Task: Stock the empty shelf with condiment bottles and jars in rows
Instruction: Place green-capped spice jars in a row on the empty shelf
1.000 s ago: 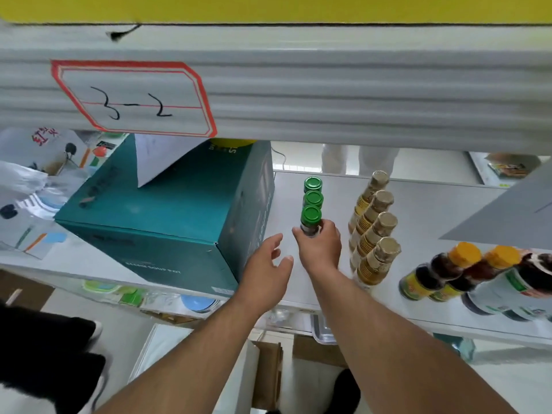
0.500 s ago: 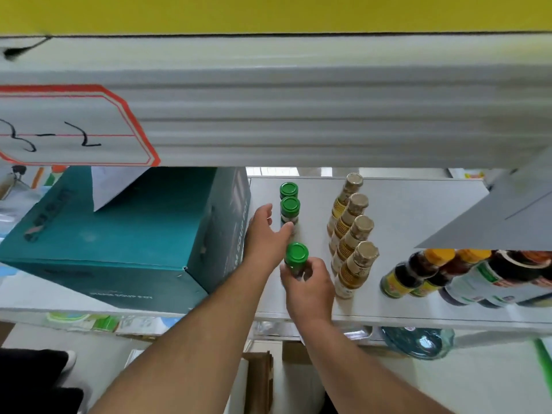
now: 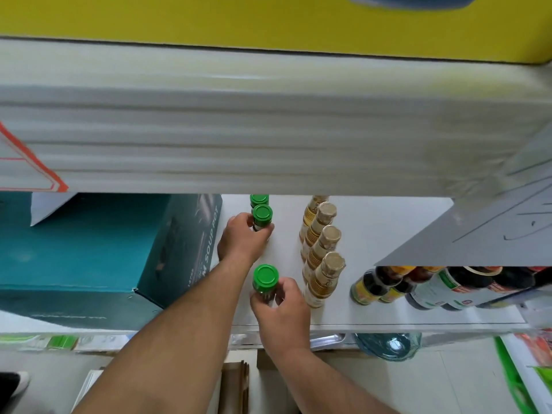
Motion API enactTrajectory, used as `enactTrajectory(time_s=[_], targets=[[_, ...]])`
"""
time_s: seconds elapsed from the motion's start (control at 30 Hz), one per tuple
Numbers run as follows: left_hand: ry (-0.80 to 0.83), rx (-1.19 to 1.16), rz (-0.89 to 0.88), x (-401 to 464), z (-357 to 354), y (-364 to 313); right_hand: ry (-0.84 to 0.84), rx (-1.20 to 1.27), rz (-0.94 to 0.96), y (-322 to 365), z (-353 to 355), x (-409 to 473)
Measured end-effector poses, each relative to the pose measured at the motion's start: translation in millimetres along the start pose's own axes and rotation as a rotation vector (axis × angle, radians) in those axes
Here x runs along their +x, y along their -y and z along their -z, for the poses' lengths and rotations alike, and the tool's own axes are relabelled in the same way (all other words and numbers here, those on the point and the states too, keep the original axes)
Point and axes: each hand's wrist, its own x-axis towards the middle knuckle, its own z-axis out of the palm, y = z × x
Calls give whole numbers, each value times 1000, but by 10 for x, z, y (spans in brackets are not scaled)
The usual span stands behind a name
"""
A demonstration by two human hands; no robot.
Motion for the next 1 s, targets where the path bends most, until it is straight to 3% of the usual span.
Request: enactTrajectory(time_s=[0.33,0.53,0.77,1.0], targets=[[-7,-82,-44,-400,335,43,49,-12,15,66,99,-60],[34,-215,-115,-935,706,48,-27,57,99,246,416,-479],[284,-301,-303,-1649,995,-147,-220,206,71,296,959,-1191],[536,-259,-480,-2418,610,-675,-462,258,18,33,1823,-1676]])
